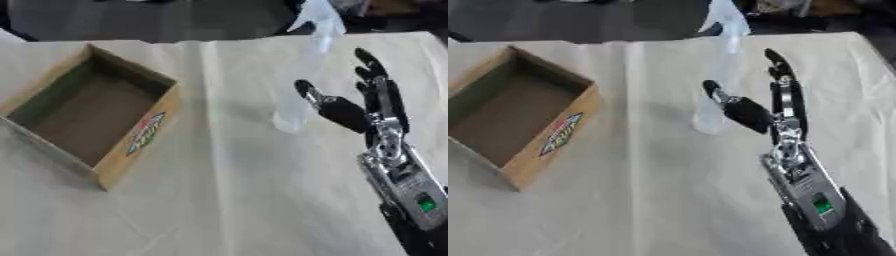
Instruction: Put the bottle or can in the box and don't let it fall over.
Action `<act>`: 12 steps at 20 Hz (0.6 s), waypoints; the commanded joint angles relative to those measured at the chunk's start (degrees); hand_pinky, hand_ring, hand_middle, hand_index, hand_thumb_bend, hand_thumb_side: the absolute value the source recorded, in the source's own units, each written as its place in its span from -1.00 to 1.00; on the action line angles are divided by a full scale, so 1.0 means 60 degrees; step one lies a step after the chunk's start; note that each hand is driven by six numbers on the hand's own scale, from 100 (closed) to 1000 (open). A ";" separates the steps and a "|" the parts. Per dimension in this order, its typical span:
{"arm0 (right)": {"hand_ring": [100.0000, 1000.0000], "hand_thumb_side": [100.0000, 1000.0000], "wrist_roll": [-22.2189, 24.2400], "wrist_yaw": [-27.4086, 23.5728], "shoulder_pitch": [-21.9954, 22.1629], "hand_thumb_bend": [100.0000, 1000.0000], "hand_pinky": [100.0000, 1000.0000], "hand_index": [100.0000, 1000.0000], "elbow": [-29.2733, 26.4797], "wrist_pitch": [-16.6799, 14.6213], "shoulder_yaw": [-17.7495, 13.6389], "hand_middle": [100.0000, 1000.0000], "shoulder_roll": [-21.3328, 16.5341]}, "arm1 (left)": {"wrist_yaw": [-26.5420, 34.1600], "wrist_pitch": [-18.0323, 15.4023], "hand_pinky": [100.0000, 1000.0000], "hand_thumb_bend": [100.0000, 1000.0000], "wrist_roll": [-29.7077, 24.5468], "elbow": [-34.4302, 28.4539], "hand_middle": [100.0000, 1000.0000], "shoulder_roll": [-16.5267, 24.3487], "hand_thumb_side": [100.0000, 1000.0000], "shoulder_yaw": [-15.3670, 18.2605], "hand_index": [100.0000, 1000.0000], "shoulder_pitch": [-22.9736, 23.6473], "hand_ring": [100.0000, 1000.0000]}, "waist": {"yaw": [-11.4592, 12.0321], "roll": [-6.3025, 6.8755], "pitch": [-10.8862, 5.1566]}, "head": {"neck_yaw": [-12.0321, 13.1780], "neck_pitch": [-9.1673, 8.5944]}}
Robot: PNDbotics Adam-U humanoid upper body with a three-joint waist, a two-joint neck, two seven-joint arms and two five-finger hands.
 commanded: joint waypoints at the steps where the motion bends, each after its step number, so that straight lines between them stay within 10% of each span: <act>1: 1.00 -0.73 -0.0124 -0.0096 -0.0200 0.19 1.00 0.90 0.0192 -0.0053 0.0008 1.00 -0.0072 | 0.0039 -0.0031 0.86 -0.24 0.0007 -0.0199 0.60 0.0220 0.53 0.0045 0.68 -0.0066 0.80 | 0.0019 0.0032 -0.0067 | -0.0052 -0.0020; 12: 1.00 -0.71 -0.0019 -0.0347 -0.0575 0.19 1.00 0.90 0.1079 -0.0435 0.0122 1.00 -0.0079 | 0.0039 -0.0020 0.87 -0.25 -0.0034 -0.0199 0.60 0.0135 0.54 0.0014 0.68 -0.0091 0.80 | 0.0116 0.0102 0.0126 | 0.0012 -0.0196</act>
